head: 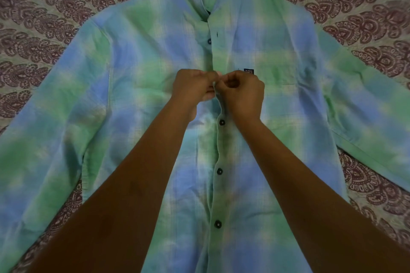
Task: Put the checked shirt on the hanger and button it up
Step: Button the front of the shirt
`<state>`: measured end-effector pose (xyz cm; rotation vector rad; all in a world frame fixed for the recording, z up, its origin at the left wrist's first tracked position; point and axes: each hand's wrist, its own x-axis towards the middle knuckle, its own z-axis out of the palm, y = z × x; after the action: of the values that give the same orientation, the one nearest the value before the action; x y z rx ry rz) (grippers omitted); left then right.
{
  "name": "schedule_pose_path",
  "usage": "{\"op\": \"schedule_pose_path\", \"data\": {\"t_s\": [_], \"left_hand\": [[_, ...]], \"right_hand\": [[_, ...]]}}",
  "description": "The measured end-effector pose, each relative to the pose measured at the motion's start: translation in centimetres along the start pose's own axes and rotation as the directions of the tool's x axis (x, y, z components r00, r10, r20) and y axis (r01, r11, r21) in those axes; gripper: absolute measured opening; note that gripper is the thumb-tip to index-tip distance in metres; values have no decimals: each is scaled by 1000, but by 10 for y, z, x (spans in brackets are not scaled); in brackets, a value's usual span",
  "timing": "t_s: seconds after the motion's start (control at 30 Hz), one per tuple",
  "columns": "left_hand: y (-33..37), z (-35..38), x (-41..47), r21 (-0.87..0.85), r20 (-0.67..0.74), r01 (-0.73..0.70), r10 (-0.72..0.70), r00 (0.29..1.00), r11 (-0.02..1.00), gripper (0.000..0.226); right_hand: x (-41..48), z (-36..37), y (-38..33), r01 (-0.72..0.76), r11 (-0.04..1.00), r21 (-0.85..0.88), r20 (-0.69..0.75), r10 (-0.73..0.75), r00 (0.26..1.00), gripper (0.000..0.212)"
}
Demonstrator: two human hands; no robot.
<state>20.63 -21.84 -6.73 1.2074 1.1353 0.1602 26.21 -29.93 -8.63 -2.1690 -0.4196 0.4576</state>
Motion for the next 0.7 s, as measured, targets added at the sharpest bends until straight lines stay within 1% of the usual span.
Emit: {"op": "schedule_pose_path", "data": {"t_s": [0.07, 0.17, 0.27, 0.37, 0.47, 0.6, 0.7], "left_hand": [[-4, 1, 0, -102, 20, 34, -32, 999, 994, 10], [-6, 4, 1, -213, 19, 101, -100, 995, 972, 13], [-6, 5, 4, -195, 16, 137, -137, 990, 971, 15], [-8, 5, 7, -158, -30, 146, -153, 988, 977, 18], [-11, 5, 8, -193, -75, 151, -168, 983, 970, 19], [-13, 5, 7, -252, -73, 145, -169, 983, 957, 20], [-14, 6, 6, -328, -83, 130, -165, 983, 936, 23]], "right_hand": [[-5, 4, 1, 53, 998, -44, -20, -54, 998, 16], [-10, 11, 8, 79, 996, -30, -63, -80, 995, 12], [-12, 14, 13, 101, 995, -10, -100, -102, 990, 10], [-11, 16, 13, 130, 991, -21, -77, -131, 988, 10], [-8, 16, 10, 139, 990, -29, -55, -140, 989, 8], [-5, 14, 7, 117, 992, -39, -21, -117, 993, 8], [-1, 12, 3, 42, 999, 0, -18, -42, 999, 5]]}}
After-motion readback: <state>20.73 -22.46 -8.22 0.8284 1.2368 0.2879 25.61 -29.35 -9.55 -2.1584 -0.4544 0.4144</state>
